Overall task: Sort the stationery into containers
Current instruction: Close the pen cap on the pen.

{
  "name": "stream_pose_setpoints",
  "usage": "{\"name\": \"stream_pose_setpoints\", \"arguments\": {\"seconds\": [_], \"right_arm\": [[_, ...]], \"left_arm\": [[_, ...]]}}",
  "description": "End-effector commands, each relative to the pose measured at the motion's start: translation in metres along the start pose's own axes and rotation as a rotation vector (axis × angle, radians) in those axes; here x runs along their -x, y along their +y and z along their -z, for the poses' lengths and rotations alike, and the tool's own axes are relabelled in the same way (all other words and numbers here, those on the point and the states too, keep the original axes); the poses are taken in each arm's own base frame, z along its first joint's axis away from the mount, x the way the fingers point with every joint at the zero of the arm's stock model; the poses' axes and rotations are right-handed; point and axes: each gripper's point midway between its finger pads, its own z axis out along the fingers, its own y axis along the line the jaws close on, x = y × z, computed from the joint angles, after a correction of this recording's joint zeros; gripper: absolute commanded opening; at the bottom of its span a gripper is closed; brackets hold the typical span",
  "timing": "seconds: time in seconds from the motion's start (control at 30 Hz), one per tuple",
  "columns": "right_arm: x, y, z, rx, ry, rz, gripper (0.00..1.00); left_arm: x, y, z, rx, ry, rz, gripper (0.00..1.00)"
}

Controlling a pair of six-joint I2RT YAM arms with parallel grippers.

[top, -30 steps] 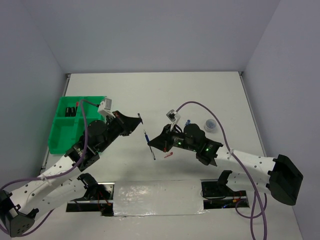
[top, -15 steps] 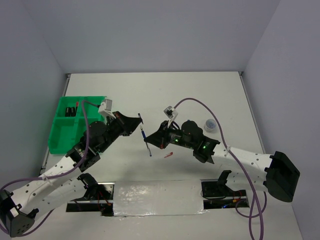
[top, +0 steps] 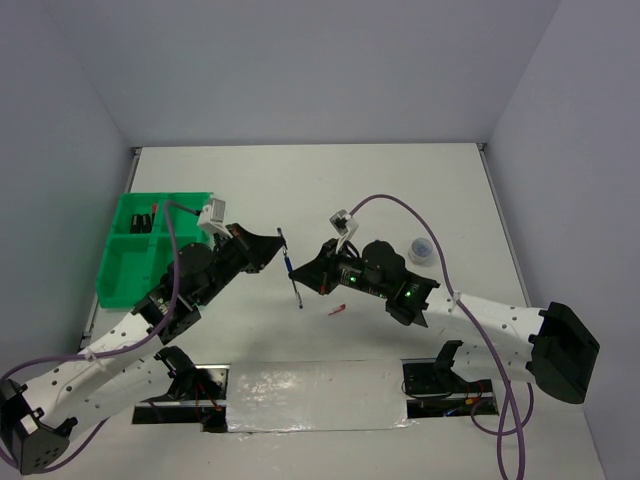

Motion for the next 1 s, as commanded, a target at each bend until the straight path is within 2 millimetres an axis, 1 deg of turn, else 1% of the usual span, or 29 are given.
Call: {"name": "stream_pose_setpoints", "arguments": {"seconds": [0.0, 0.2, 0.4, 0.6, 0.77, 0.97], "right_arm": [[0.032, 0.020, -0.001, 0.032, -0.087, 0.029, 0.00], [0.037, 0.022, 0.001, 0.031, -0.103, 0.032, 0.00], [0.038, 0.028, 0.002, 0.058, -0.100, 0.029, 0.00], [0.034, 0.030, 0.002, 0.069, -0.084, 0.027, 0.00], [0.030, 0.029, 0.003, 0.073, -0.081, 0.016, 0.00], [0.032, 0.027, 0.006, 0.057, -0.090, 0.018, 0.00]], "left_arm": [[0.004, -0.014, 0.000, -0.067, -0.013, -0.011, 0.00], [0.002, -0.015, -0.001, -0.069, -0.002, -0.013, 0.00], [0.002, -0.008, 0.000, -0.043, -0.012, -0.014, 0.00], [0.007, -0.007, 0.000, -0.033, -0.034, -0.019, 0.00], [0.019, -0.009, 0.002, -0.022, -0.074, -0.025, 0.00], [0.021, -0.011, 0.002, -0.019, -0.078, -0.028, 0.00]]}}
